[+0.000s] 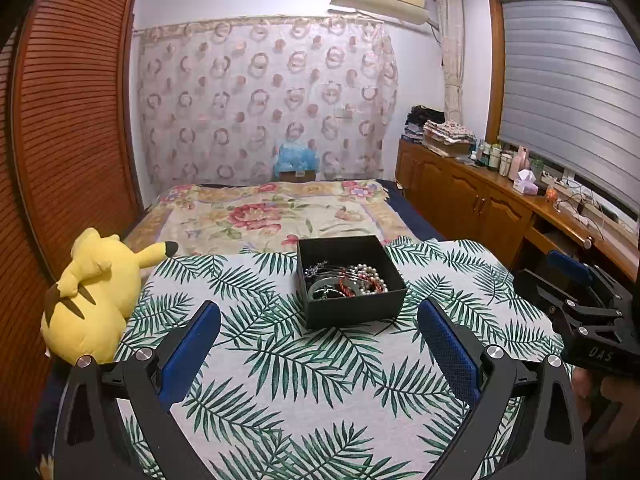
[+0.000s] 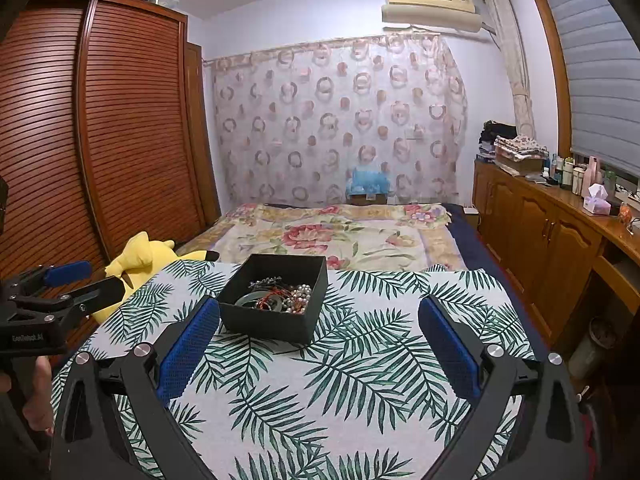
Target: Organize jewelry
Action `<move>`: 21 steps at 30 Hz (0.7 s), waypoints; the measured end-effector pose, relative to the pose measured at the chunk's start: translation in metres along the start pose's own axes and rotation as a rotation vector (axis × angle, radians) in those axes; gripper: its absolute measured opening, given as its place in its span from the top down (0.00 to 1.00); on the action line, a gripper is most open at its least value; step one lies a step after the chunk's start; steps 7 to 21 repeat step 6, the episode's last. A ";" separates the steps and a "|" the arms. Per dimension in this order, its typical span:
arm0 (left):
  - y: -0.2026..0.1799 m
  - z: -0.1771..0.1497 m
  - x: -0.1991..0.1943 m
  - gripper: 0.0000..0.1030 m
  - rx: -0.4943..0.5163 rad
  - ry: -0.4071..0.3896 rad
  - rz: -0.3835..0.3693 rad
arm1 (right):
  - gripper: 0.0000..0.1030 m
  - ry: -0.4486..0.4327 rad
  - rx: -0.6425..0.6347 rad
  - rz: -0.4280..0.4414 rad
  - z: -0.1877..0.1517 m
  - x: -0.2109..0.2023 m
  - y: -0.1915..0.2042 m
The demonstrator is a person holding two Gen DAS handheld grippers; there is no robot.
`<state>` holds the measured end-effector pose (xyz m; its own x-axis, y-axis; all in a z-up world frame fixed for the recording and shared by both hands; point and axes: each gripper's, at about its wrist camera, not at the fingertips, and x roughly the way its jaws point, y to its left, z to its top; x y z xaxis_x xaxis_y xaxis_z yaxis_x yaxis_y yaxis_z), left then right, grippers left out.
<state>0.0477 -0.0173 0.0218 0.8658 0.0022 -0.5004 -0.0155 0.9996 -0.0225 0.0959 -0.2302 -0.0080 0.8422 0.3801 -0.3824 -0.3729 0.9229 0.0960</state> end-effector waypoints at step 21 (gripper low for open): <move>0.001 0.000 0.000 0.08 0.002 0.000 0.001 | 0.03 0.002 0.002 0.000 -0.001 0.000 0.000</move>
